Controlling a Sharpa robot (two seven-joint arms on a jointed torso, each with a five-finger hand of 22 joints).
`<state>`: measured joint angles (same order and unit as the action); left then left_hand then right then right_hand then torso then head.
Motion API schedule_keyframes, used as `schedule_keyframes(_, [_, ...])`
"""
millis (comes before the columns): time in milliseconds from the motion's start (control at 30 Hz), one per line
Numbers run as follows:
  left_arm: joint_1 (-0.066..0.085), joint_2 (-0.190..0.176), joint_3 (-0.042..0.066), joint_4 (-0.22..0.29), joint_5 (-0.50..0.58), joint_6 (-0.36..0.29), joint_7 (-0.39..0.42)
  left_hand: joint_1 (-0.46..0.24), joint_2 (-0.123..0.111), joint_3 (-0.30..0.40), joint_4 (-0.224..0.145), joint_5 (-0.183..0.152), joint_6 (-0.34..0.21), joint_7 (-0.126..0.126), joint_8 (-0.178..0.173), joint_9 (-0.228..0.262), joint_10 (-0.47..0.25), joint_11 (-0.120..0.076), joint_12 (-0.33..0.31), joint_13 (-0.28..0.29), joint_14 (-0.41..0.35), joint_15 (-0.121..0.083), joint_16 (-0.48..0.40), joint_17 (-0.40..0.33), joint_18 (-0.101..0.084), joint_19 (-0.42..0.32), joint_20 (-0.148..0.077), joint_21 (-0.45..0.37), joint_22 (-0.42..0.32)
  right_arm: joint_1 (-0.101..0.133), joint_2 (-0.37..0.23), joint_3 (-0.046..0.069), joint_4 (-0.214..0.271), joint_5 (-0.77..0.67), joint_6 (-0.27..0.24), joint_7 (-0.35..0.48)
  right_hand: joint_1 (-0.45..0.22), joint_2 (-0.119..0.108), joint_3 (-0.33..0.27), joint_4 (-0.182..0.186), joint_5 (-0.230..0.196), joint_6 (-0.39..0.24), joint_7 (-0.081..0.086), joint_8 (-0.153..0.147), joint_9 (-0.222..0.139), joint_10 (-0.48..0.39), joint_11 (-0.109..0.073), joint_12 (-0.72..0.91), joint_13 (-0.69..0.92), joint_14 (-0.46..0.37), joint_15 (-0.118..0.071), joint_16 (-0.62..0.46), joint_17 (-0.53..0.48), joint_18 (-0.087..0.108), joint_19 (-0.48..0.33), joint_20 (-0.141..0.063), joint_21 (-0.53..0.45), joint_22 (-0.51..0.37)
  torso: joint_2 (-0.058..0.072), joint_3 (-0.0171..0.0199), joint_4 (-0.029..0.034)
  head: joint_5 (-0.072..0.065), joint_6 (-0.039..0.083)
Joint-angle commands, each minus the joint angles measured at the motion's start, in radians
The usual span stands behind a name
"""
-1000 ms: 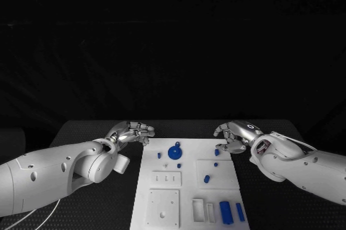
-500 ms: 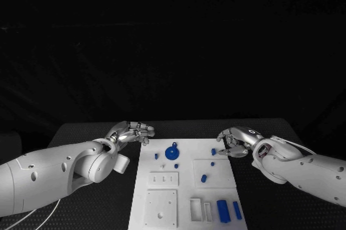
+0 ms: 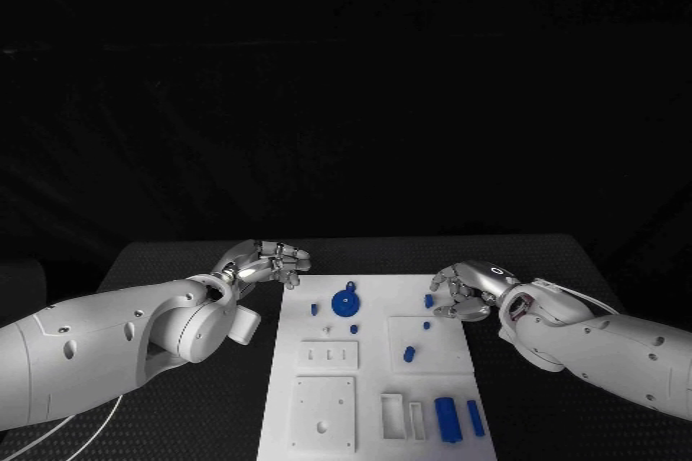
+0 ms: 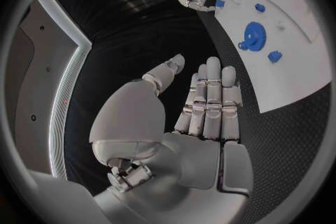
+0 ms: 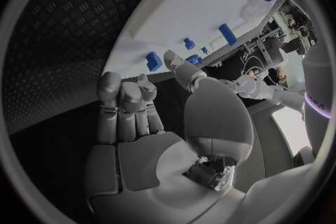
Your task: Assemble the parts on the task board
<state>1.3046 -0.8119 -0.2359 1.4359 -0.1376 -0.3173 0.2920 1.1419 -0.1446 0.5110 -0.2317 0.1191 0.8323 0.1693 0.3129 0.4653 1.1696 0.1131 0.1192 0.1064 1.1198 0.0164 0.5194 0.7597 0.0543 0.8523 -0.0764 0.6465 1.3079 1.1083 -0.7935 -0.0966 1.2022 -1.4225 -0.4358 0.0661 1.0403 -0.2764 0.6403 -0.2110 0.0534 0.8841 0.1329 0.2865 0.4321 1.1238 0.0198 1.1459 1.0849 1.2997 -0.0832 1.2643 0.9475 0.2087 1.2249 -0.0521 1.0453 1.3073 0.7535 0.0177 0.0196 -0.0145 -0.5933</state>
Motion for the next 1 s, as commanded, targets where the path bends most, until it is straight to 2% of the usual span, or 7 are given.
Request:
schedule_keyframes(33, [0.000,0.002,0.000,0.002,-0.003,0.017,0.012,-0.008,0.000,0.007,-0.001,-0.004,-0.004,0.002,-0.005,0.001,0.001,0.004,-0.003,0.001,-0.001,0.003,-0.006,0.001,0.011,-0.005,-0.003,0.006,0.009,-0.006,0.015,0.000,-0.018,0.012,0.013,0.025,0.013,0.003,-0.005,0.003,-0.004,0.002,0.008,0.003,0.001,-0.014,0.007,0.006,0.000,-0.006,0.001,-0.007,0.001,0.053,-0.009,-0.002,-0.004,0.008,-0.001,-0.0007,0.0002,0.001,-0.001])
schedule_keyframes(167, [0.000,0.004,0.000,0.004,-0.003,0.016,0.012,-0.008,0.000,0.007,-0.001,-0.004,-0.004,0.002,-0.005,0.001,0.001,0.004,-0.003,0.001,-0.001,0.003,-0.006,0.002,0.011,-0.005,-0.003,0.006,0.009,-0.011,0.025,0.000,-0.035,0.026,0.002,0.025,0.018,0.017,0.003,0.015,-0.005,0.004,0.008,0.005,0.002,-0.015,0.007,0.006,-0.001,-0.006,0.001,-0.007,0.002,0.053,-0.009,-0.001,-0.005,0.008,-0.001,-0.0017,0.0004,0.004,-0.004])
schedule_keyframes(267, [0.000,0.003,0.000,0.004,-0.003,0.016,0.010,-0.008,0.000,0.007,-0.001,-0.004,-0.004,0.002,-0.005,0.002,0.001,0.004,-0.003,0.001,-0.001,0.003,-0.007,0.002,0.011,-0.005,-0.003,0.006,0.009,-0.012,0.028,0.000,-0.040,0.034,-0.002,0.023,0.013,0.030,0.015,0.039,-0.005,0.001,0.008,0.004,0.002,-0.015,0.008,0.007,-0.002,-0.005,0.001,-0.008,0.003,0.053,-0.009,0.000,-0.006,0.007,-0.001,-0.0023,0.0010,0.004,-0.005])
schedule_keyframes(433, [0.001,0.004,0.000,0.004,-0.003,0.017,0.011,-0.009,0.001,0.007,-0.001,-0.004,-0.004,0.002,-0.005,0.002,0.001,0.004,-0.004,0.001,-0.001,0.003,-0.007,0.002,0.011,-0.005,-0.003,0.006,0.009,-0.012,0.035,-0.001,-0.045,0.034,-0.002,0.021,0.020,0.039,0.034,0.058,-0.005,0.006,0.007,0.008,0.004,-0.015,0.007,0.009,-0.002,-0.004,0.000,-0.008,0.005,0.053,-0.008,0.000,-0.005,0.007,-0.003,-0.0031,-0.0018,0.006,-0.006])
schedule_keyframes(1000, [0.001,0.005,0.000,0.004,-0.003,0.018,0.009,-0.009,0.001,0.007,0.000,-0.004,-0.004,0.002,-0.006,0.002,0.001,0.004,-0.004,0.001,-0.001,0.003,-0.007,0.002,0.011,-0.005,-0.003,0.006,0.009,-0.013,0.053,-0.004,-0.051,0.034,0.013,0.022,0.032,0.056,0.055,0.069,-0.005,0.025,0.001,0.019,0.009,-0.013,0.001,0.011,-0.004,-0.003,-0.005,-0.007,0.008,0.053,-0.008,0.000,-0.001,0.010,-0.003,-0.0033,-0.0019,0.007,-0.007])
